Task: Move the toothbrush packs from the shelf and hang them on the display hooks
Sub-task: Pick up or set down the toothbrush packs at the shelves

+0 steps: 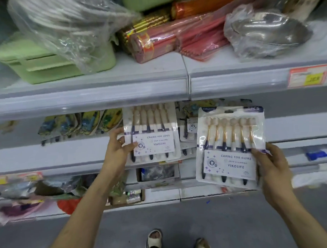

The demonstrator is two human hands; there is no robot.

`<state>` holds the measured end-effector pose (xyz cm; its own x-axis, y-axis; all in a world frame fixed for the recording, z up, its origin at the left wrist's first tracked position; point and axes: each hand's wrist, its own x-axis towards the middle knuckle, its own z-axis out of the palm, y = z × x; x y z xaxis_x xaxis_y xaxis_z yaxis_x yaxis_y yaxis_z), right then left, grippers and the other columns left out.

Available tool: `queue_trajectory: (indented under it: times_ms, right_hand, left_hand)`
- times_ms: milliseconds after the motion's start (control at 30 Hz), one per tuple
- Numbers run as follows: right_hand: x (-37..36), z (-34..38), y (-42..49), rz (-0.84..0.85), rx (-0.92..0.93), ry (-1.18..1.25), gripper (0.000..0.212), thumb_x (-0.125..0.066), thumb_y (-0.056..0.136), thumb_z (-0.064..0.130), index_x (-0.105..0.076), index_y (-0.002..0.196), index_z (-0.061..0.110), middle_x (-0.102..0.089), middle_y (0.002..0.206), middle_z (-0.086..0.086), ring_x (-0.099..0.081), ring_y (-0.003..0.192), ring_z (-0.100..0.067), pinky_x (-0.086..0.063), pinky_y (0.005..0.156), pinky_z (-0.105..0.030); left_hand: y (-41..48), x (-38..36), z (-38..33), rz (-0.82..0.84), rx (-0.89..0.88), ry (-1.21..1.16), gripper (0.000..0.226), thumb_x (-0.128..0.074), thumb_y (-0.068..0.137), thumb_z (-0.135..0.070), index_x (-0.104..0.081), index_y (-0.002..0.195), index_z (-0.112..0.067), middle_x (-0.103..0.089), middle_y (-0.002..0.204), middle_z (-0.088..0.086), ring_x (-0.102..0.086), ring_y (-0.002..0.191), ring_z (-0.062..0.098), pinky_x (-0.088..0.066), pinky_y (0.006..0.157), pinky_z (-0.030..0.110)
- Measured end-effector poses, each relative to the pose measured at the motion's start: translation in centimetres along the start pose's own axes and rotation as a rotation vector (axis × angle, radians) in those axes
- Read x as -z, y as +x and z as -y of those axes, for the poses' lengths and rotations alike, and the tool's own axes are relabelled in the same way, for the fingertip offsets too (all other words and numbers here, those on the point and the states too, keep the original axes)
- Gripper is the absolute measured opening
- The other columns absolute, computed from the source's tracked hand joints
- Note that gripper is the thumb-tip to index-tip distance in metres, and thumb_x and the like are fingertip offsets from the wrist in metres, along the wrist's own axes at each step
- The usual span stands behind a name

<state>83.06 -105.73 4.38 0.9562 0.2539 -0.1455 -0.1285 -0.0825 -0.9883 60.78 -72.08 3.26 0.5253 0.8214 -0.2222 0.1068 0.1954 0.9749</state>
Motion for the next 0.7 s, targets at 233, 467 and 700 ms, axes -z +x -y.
queue_trajectory:
  times_ms: [233, 467, 700]
  right_hand:
    - [0.3, -2.4, -4.1, -0.292, -0.045, 0.021, 0.02, -0.061, 0.103, 0.022, -0.064, 0.123, 0.022, -0.075, 0.109, -0.003, -0.072, 0.105, -0.026, -0.058, 0.089, -0.044]
    - [2.5, -3.9, -10.0, -0.577, -0.094, 0.039, 0.014, -0.061, 0.102, 0.021, -0.064, 0.109, 0.033, -0.074, 0.104, 0.004, -0.071, 0.097, -0.019, -0.056, 0.086, -0.039]
    - [9.2, -4.9, -16.1, -0.861, -0.111, 0.072, 0.011, -0.06, 0.102, 0.019, -0.065, 0.109, 0.026, -0.072, 0.099, 0.003, -0.068, 0.09, -0.016, -0.054, 0.076, -0.034]
  left_hand:
    - [0.7, -1.8, -0.4, 0.155, -0.034, 0.106, 0.042, -0.061, 0.097, 0.0, -0.059, 0.124, -0.033, -0.075, 0.11, -0.001, -0.075, 0.1, 0.02, -0.059, 0.079, 0.036]
    - [0.4, -7.3, -0.1, 0.362, -0.071, 0.154, 0.015, -0.069, 0.102, -0.022, -0.064, 0.111, -0.033, -0.079, 0.098, -0.011, -0.075, 0.085, 0.002, -0.058, 0.068, 0.021]
    - [-3.5, -16.3, 0.9, 0.572, -0.092, 0.243, 0.023, -0.072, 0.099, -0.034, -0.063, 0.114, -0.019, -0.072, 0.098, -0.003, -0.071, 0.083, 0.004, -0.053, 0.068, 0.022]
